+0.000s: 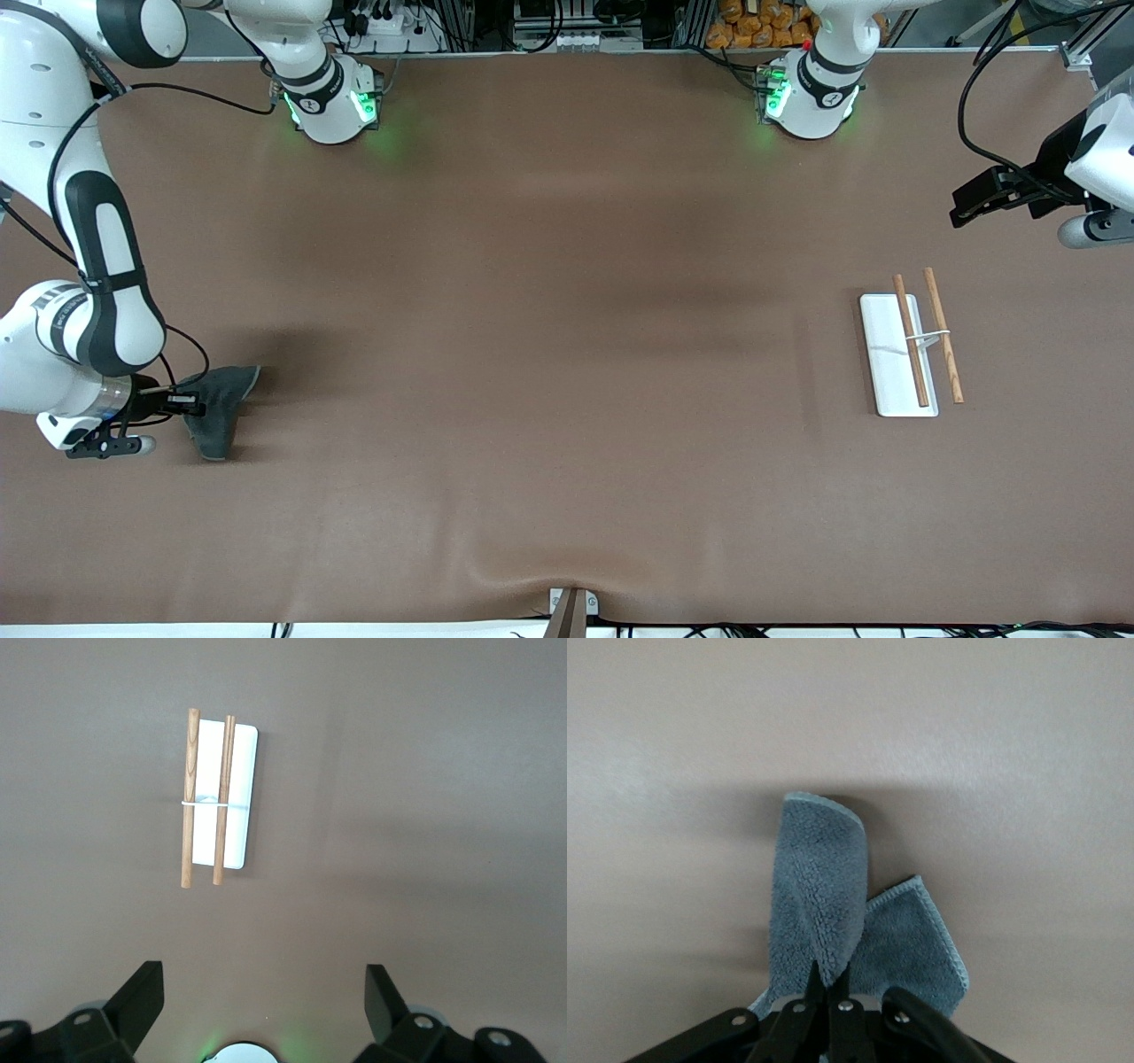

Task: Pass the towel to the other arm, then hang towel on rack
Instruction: 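Lift the grey towel with the right gripper toward the table middle, then hold the towel up with the right gripper while the left gripper approaches, then grasp the towel with the left gripper while the right gripper releases, then carry the towel with the left gripper while the right gripper withdraws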

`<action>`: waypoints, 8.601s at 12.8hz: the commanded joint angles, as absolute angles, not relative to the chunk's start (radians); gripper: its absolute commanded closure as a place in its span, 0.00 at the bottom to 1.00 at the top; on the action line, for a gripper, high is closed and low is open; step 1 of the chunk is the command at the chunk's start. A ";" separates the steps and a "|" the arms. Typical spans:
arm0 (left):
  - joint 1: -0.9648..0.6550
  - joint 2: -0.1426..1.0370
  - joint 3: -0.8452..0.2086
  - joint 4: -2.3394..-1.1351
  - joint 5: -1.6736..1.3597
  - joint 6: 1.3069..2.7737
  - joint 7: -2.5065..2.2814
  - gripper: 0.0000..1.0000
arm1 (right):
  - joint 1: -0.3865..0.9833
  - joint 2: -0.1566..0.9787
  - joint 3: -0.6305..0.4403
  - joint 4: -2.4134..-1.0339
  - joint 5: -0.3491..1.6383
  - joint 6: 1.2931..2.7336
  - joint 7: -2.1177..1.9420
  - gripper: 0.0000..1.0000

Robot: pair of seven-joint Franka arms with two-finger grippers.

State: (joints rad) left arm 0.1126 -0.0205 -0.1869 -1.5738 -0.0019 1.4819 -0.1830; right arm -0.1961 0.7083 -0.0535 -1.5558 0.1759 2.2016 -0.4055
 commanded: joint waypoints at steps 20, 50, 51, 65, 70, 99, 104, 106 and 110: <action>0.115 -0.018 -0.190 -1.565 -0.017 1.489 -0.172 0.00 | 0.561 0.417 -0.017 -1.348 0.166 1.942 -0.521 1.00; -0.020 0.262 -0.382 -1.500 -0.198 1.663 -1.130 0.00 | 0.844 0.422 -0.017 -1.354 0.176 2.194 -0.565 1.00; -0.026 0.265 -0.382 -1.509 -0.198 1.664 -1.197 0.00 | 0.844 0.422 -0.017 -1.355 0.176 2.194 -0.565 1.00; -0.101 0.290 -0.383 -1.586 -0.311 1.749 -1.643 0.22 | 0.844 0.423 -0.017 -1.355 0.179 2.195 -0.563 1.00; -0.112 0.313 -0.383 -1.583 -0.324 1.773 -1.707 0.76 | 0.845 0.423 -0.017 -1.355 0.179 2.195 -0.563 1.00; 0.411 0.333 -0.353 -1.568 -0.273 1.529 -0.625 1.00 | 0.580 0.368 -0.026 -1.356 0.178 1.843 -0.561 0.00; 0.505 0.379 -0.350 -1.566 -0.146 1.529 -0.358 1.00 | 0.317 0.308 -0.026 -1.361 0.178 1.583 -0.563 0.00; 0.532 0.391 -0.350 -1.563 -0.129 1.534 -0.293 1.00 | 0.220 0.266 -0.026 -1.380 0.167 1.511 -0.565 0.00; 0.581 0.399 -0.351 -1.557 -0.063 1.552 -0.114 1.00 | 0.088 0.086 -0.052 -1.499 0.100 1.476 -0.496 0.00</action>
State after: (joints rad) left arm 0.5570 0.3927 -0.3412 -1.5747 -0.1007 1.5478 -0.1927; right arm 0.1357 0.2124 -0.0601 -1.3934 0.1311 1.4822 -0.5536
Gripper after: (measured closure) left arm 0.982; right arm 0.000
